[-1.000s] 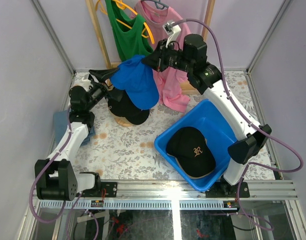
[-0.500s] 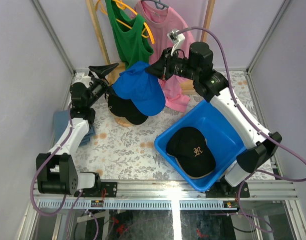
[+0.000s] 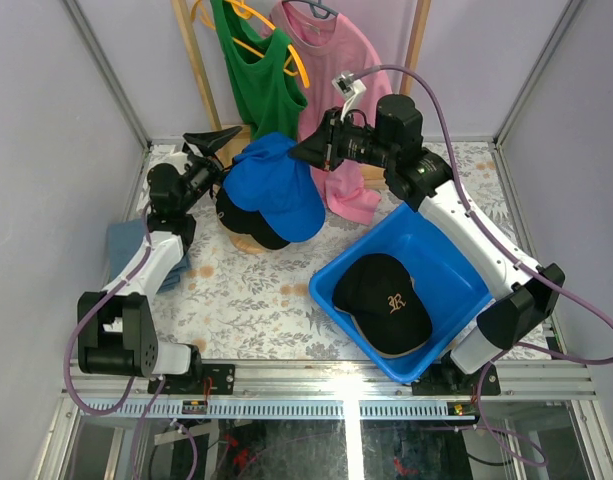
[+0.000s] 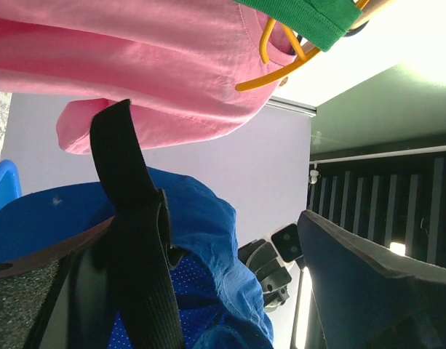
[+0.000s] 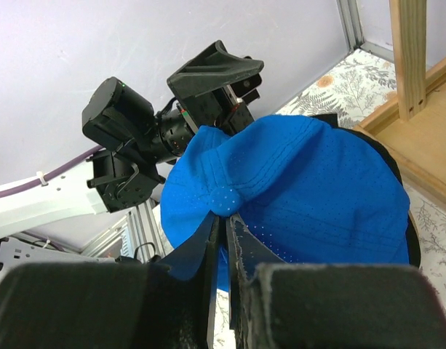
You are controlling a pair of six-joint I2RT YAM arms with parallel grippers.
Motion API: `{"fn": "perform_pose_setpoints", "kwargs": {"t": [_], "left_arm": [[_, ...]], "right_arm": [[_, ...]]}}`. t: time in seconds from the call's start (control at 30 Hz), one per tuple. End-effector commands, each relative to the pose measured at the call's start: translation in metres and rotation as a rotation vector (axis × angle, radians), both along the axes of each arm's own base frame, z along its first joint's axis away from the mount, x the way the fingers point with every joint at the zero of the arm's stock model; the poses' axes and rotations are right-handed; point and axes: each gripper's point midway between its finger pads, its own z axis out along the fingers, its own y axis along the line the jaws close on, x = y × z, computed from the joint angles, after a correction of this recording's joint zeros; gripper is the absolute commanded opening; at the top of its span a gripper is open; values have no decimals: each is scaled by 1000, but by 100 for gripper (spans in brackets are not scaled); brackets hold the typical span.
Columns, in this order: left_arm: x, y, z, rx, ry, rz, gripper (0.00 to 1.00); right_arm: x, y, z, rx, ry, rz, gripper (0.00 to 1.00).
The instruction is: Stack the hats
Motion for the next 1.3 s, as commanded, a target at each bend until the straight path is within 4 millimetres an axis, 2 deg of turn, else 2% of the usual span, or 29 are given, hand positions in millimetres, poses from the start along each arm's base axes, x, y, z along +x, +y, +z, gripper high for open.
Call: {"fn": "perform_pose_setpoints", "kwargs": {"t": [0.0, 0.23, 0.43, 0.57, 0.7, 1.03, 1.13, 1.27], "left_arm": [[-6, 0, 36, -32, -129, 3, 86], [-12, 5, 42, -68, -163, 26, 56], [-15, 8, 36, -53, -149, 44, 46], [-16, 10, 27, -39, -126, 59, 35], [-16, 14, 19, 3, -110, 80, 32], [-10, 24, 4, 95, -99, 129, 31], [-7, 28, 0, 130, -105, 145, 31], [-5, 31, -9, 166, -112, 166, 31]], "right_arm": [[-11, 0, 26, 54, -71, 37, 9], [-7, -5, 13, 1, -82, 8, 9], [-4, -8, 9, -14, -80, 0, 9], [-1, -9, 4, -31, -76, -9, 9], [3, -11, -1, -47, -71, -23, 9], [23, -5, -18, -95, -54, -39, 9], [36, 1, -35, -121, -30, -46, 9], [45, 4, -43, -129, -24, -52, 9]]}}
